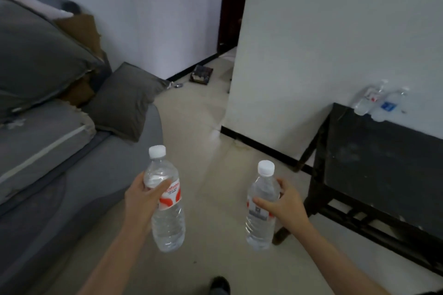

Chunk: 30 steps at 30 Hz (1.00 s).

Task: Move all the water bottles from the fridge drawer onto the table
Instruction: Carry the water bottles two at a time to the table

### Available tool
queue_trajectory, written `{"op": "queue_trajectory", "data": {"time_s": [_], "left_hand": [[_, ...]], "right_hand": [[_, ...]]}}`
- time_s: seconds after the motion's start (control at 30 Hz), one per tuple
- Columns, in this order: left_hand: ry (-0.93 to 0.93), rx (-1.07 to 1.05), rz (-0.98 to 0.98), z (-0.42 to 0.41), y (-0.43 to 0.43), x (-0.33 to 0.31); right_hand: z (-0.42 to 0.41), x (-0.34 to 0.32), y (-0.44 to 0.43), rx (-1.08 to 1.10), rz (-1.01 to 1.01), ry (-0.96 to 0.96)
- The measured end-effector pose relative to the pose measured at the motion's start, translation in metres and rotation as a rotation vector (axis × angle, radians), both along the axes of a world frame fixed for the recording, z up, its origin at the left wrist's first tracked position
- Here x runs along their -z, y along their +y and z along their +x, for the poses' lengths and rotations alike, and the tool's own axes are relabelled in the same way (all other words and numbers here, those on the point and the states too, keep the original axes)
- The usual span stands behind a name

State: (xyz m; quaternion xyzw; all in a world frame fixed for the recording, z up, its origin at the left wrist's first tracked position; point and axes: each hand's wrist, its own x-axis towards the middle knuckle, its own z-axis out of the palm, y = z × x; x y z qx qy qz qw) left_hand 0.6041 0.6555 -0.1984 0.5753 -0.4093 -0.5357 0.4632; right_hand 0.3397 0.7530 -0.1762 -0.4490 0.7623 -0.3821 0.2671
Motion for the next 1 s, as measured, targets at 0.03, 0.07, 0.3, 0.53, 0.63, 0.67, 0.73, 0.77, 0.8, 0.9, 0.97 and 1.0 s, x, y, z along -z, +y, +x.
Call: {"op": "queue_trajectory", "data": {"time_s": [0.03,0.07,0.3,0.53,0.63,0.67,0.73,0.77,0.8,0.9,0.97,1.0], "left_hand": [[-0.002,0.012,0.002,-0.01,-0.013,0.002],[-0.002,0.022,-0.006,-0.024,-0.03,0.005],[0.051,0.071,-0.068,-0.094,-0.124,-0.02],[0.089,0.101,-0.038,-0.129,-0.215,-0.015],[0.061,0.118,-0.021,-0.14,-0.264,-0.006],[0.049,0.121,-0.023,-0.144,-0.281,-0.003],[0.045,0.133,-0.025,-0.155,-0.317,0.002],[0.056,0.149,-0.024,-0.162,-0.337,0.003],[0.066,0.168,-0.024,-0.168,-0.361,0.004],[0.083,0.267,0.016,-0.186,-0.43,0.003],[0.086,0.343,0.025,-0.201,-0.469,-0.002],[0.083,0.373,0.008,-0.21,-0.484,-0.005]], "right_hand": [[-0.008,0.003,-0.01,0.013,-0.004,0.002],[-0.019,0.005,-0.023,0.032,-0.011,0.002],[-0.085,0.001,-0.123,0.081,-0.022,-0.006],[-0.122,-0.003,-0.21,0.101,-0.035,-0.003],[-0.13,0.0,-0.251,0.09,-0.002,0.0],[-0.132,0.002,-0.264,0.093,0.007,0.006],[-0.137,0.006,-0.292,0.109,0.027,0.028],[-0.14,0.008,-0.307,0.125,0.035,0.045],[-0.142,0.008,-0.325,0.148,0.035,0.057],[-0.15,0.001,-0.369,0.227,0.038,0.046],[-0.158,-0.004,-0.389,0.295,0.043,0.034],[-0.162,-0.006,-0.396,0.33,0.036,0.029]]}}
